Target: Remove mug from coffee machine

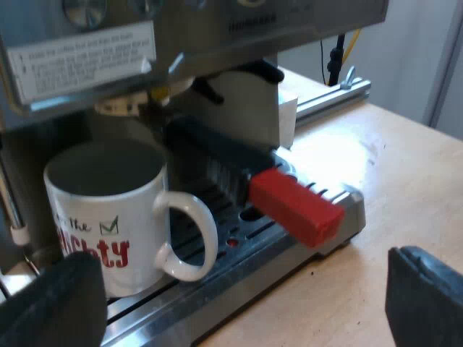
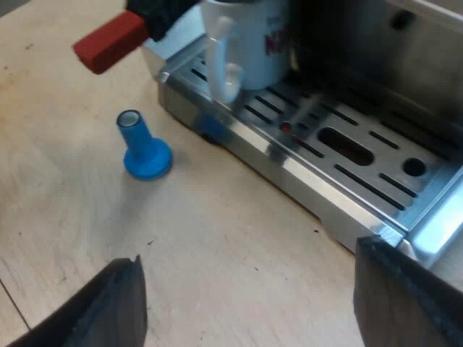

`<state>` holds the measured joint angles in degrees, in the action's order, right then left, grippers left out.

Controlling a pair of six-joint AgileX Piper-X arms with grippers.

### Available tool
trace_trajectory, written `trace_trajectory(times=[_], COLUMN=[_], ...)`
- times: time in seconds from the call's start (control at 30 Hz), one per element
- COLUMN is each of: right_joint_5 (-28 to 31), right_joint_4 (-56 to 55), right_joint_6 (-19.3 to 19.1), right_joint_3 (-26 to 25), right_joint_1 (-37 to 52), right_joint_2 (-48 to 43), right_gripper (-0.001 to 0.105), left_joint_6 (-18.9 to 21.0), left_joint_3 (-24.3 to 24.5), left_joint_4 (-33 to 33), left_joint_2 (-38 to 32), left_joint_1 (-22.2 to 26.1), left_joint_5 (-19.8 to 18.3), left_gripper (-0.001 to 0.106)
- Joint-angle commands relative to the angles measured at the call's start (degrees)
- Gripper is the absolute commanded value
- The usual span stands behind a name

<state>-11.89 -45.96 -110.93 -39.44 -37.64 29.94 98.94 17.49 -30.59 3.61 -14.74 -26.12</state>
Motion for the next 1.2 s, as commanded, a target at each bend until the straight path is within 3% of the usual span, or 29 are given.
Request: trace_trajectory(times=[0.03, 0.17, 0.37, 0.57, 0.77, 1.0, 1.2], right_joint_5=[1.77, 3.30, 5.80, 5.64, 5.64, 5.64, 6.52], right_joint_4=[3.68, 8.32, 14.20, 21.04, 21.36, 21.36, 21.53], right_joint_6=[-0.84, -0.80, -0.42, 4.35, 5.35, 5.34, 1.76], right_joint_3=[1.14, 3.46, 6.19, 9.01, 9.15, 9.15, 9.15], right_joint_1=[-3.16, -7.27, -10.87, -11.46, -11.46, -11.46, -11.46], right_joint_2=[1.55, 3.51, 6.42, 8.28, 8.34, 8.34, 8.56], right_gripper=[0.063, 0.063, 0.063, 0.063, 0.063, 0.063, 0.063], left_joint_6=[-0.28, -0.28, -0.28, -0.28, -0.28, -0.28, -0.28], left_joint_3=[-1.45, -2.03, -2.77, -4.14, -4.34, -4.34, -4.34], left_joint_4=[2.18, 2.68, 2.68, 2.63, 2.63, 2.20, 2.20], left_joint_2=[0.06, 0.06, 0.13, 0.22, 0.22, 0.22, 0.22], left_joint_1=[-0.26, -0.26, -0.26, -0.26, -0.26, -0.26, -0.26], left_joint_5=[-0.51, 0.21, 6.39, 6.10, 6.12, 6.12, 6.12], left_gripper=[0.080, 0.080, 0.080, 0.080, 0.080, 0.080, 0.080])
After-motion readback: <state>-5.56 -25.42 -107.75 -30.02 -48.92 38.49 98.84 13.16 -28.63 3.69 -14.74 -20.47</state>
